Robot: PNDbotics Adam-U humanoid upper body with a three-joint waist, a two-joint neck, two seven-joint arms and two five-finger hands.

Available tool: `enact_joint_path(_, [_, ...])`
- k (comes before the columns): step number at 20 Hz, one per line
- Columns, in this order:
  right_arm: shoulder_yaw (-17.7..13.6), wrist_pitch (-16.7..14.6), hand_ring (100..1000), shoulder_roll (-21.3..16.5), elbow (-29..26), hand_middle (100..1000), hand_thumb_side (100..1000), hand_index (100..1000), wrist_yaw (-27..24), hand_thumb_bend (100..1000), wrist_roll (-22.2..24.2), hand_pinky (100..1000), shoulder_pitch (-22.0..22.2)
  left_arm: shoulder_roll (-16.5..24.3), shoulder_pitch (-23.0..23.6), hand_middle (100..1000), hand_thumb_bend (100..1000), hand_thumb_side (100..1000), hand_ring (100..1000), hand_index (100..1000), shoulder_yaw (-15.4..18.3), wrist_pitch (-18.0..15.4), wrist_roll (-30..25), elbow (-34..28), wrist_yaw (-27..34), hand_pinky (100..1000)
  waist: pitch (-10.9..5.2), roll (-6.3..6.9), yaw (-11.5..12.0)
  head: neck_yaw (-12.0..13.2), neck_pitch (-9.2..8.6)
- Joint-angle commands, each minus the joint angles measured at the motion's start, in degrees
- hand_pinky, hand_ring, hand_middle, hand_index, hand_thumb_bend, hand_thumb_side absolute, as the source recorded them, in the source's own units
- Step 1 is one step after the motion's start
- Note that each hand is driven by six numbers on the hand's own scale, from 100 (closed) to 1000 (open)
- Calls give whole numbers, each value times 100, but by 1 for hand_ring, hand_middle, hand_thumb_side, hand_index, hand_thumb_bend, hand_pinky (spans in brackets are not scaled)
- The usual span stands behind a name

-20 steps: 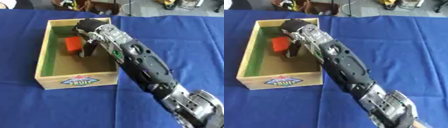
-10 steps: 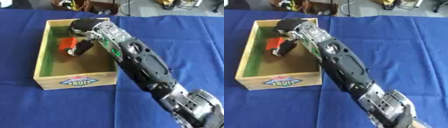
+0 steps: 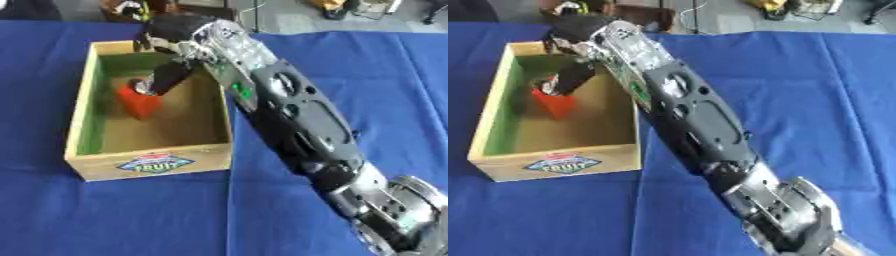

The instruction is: Pick up objects on the table and place them in the box.

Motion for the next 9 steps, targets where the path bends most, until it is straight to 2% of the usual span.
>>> enact_joint_path(1, [-148, 56, 793, -316, -505, 765, 733, 859, -257, 198, -177, 715, -76, 59, 9, 734, 100, 981, 717, 785, 22, -6, 21, -106, 5, 637, -178, 58, -22, 63, 9])
enact_joint_path(4, [-400, 174, 760, -547, -885, 734, 709, 856, -490, 112, -390, 699, 79, 46, 34, 734, 100, 980, 717, 784, 43, -6, 45, -106, -1, 637, -197, 94, -88, 132, 67])
enact_joint_path(6, [-589, 279, 736, -696, -1138, 706, 695, 854, -645, 100, -544, 684, 231, 34, 42, 734, 100, 980, 717, 784, 59, -11, 63, -106, -7, 637, -198, 127, -133, 191, 121])
enact_joint_path(8, [-824, 417, 724, -883, -1390, 687, 625, 817, -800, 100, -698, 673, 403, 23, 53, 735, 100, 980, 717, 784, 81, -15, 85, -106, -15, 637, -195, 169, -184, 261, 209])
enact_joint_path(9, [-942, 479, 724, -974, -1517, 687, 625, 817, -878, 100, -776, 673, 482, 22, 55, 735, 100, 980, 717, 784, 89, -17, 95, -106, -19, 637, -193, 180, -195, 275, 238])
